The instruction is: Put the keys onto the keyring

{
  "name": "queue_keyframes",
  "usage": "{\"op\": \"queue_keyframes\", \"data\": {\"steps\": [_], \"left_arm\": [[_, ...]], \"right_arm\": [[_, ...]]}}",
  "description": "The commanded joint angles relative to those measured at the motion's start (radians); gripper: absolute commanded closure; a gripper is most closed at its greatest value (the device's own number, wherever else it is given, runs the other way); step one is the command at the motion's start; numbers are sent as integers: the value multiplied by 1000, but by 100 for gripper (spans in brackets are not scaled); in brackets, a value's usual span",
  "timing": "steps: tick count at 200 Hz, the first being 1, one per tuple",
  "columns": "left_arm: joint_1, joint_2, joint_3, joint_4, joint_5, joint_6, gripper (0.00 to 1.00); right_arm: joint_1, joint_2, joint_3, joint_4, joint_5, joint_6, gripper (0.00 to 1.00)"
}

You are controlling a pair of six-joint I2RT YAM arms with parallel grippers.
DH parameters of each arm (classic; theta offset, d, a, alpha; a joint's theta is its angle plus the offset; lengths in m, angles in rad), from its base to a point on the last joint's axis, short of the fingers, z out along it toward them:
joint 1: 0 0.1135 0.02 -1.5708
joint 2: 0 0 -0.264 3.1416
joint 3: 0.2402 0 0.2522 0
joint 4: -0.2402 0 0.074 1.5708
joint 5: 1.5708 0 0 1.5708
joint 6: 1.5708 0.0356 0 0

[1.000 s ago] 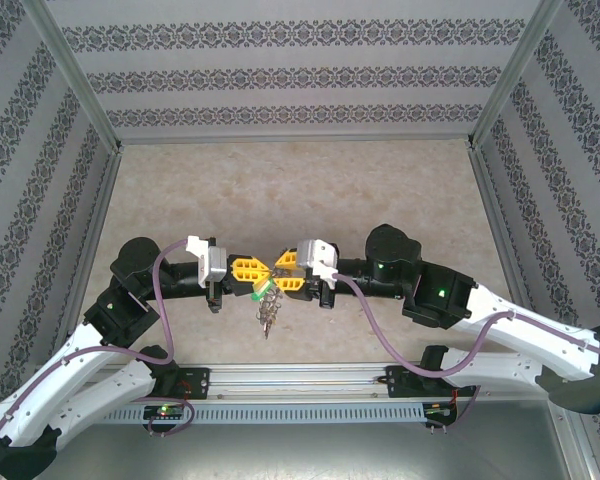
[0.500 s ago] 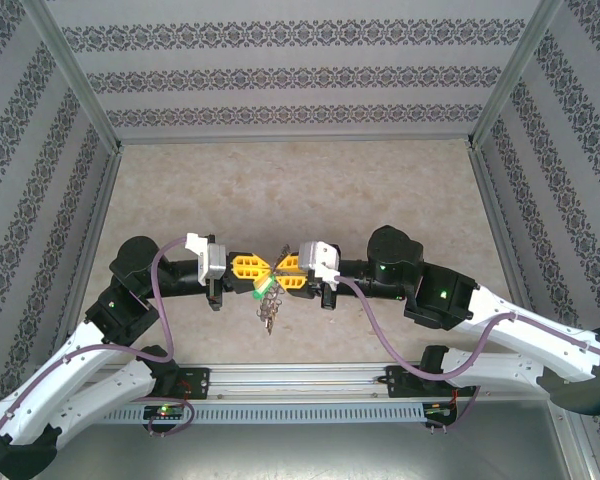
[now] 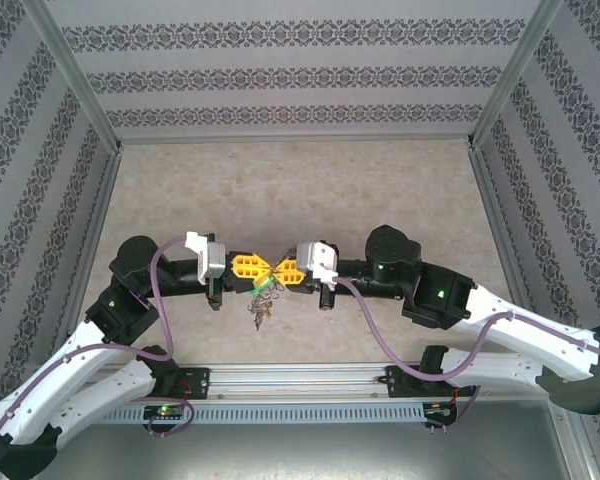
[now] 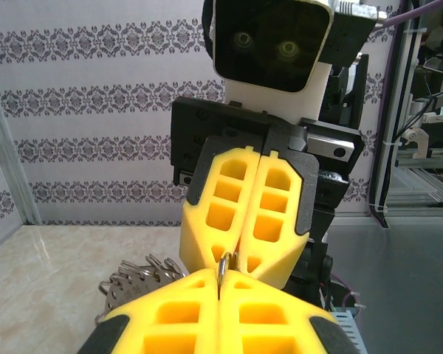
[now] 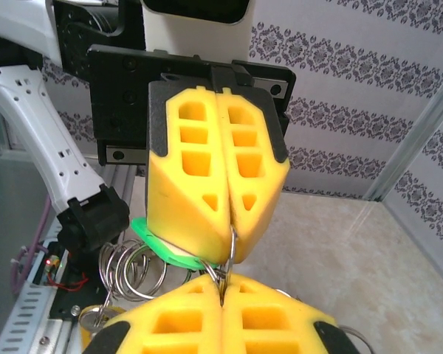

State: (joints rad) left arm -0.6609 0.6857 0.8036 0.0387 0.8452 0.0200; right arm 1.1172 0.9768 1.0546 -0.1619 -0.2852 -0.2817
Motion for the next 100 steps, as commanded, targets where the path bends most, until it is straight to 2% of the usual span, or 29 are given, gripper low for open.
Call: {"op": "queue_keyframes", "data": {"steps": [1, 18, 36, 50, 78, 100], "left_arm": [[-8, 1, 38, 42, 33, 4, 100], [-8, 8, 84, -90, 15, 82, 100], [-8, 21, 166, -325, -55, 225, 85], [-8, 44, 240, -499, -129, 336, 74], [-9, 125, 387, -759, -235, 500, 73], [-15, 156, 432, -827, -246, 548, 73]], "right_arm": [[7, 7, 3, 35, 8, -16, 100], [4, 2, 17, 8, 32, -24, 100], [0, 6, 47, -54, 65, -36, 100], [-4, 34, 107, -169, 98, -57, 100], [-5, 110, 242, -399, 141, -109, 100], [-9, 156, 333, -520, 161, -140, 100]]}}
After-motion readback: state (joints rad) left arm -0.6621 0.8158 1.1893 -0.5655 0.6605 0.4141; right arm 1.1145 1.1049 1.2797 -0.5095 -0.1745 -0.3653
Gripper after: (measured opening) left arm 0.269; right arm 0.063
